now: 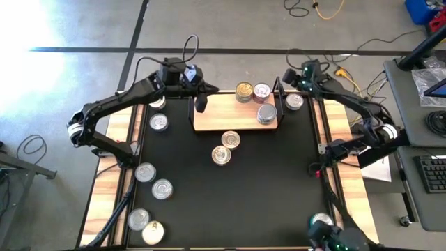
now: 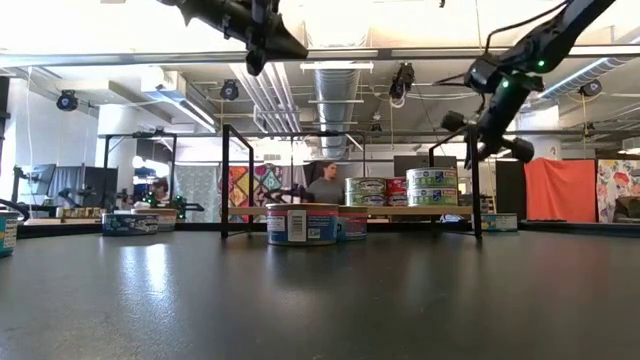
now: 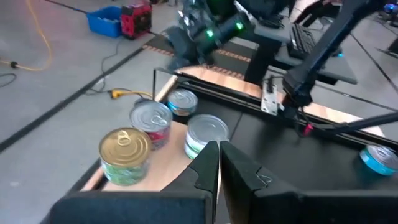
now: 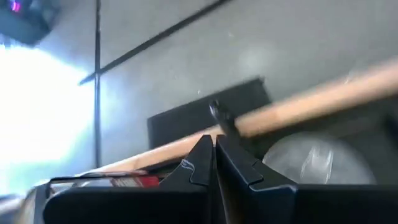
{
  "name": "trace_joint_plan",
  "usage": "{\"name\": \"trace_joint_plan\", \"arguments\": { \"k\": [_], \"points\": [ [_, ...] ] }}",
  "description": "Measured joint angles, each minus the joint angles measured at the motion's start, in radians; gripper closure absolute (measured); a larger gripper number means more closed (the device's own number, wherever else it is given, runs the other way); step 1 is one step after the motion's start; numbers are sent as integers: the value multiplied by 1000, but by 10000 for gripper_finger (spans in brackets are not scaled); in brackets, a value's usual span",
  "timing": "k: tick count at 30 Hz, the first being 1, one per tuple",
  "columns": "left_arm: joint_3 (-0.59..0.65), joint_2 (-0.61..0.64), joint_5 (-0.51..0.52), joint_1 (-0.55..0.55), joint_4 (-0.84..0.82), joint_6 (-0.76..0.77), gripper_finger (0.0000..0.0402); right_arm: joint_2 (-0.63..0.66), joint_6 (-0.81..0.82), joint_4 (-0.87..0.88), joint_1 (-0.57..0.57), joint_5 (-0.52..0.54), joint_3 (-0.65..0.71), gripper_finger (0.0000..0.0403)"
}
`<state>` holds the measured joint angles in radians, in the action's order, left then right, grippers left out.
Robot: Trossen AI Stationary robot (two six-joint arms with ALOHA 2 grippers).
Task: Stack canned seafood by type on shelf
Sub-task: Put the yellow-blue tuna can on the shelf
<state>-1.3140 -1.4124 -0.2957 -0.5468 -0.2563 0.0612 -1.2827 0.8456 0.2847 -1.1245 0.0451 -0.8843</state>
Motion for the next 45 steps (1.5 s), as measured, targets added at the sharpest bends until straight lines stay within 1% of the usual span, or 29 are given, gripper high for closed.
{"name": "trace_joint_plan", "arguments": {
  "k": [7,9,10,12,14,17,20,24,27,31,34,37,41,45],
  "points": [
    [0,0,9,-8,37,1,402,-9,419,-13,-12,7,17,390],
    [0,0,9,-8,38,0,402,-11,455,-10,-12,8,17,390],
    [0,0,9,-8,38,0,402,-11,458,-12,-13,21,18,390],
    [0,0,9,-8,38,0,402,-11,515,10,-14,104,19,390],
    [0,0,9,-8,38,0,402,-17,650,101,-12,178,22,390],
    [0,0,8,-8,39,-2,402,-44,811,187,-10,190,23,390],
    [0,0,7,-8,40,-21,402,-86,823,148,0,147,23,390],
    [0,0,6,-9,40,-30,402,-147,849,72,3,130,23,390],
    [0,2,5,-8,35,-26,402,-188,905,68,0,98,23,390],
    [0,4,-5,-8,9,-23,402,-237,940,84,10,56,23,390],
    [0,7,-5,-8,-19,-23,402,-239,979,154,30,62,19,390],
    [0,14,-5,-9,-42,-34,402,-216,1005,257,57,110,24,390],
    [0,20,-5,-10,-48,-63,402,-177,963,350,73,120,38,390],
    [0,28,-5,-10,-44,-79,402,-126,925,503,111,155,65,390]
  ]
}}
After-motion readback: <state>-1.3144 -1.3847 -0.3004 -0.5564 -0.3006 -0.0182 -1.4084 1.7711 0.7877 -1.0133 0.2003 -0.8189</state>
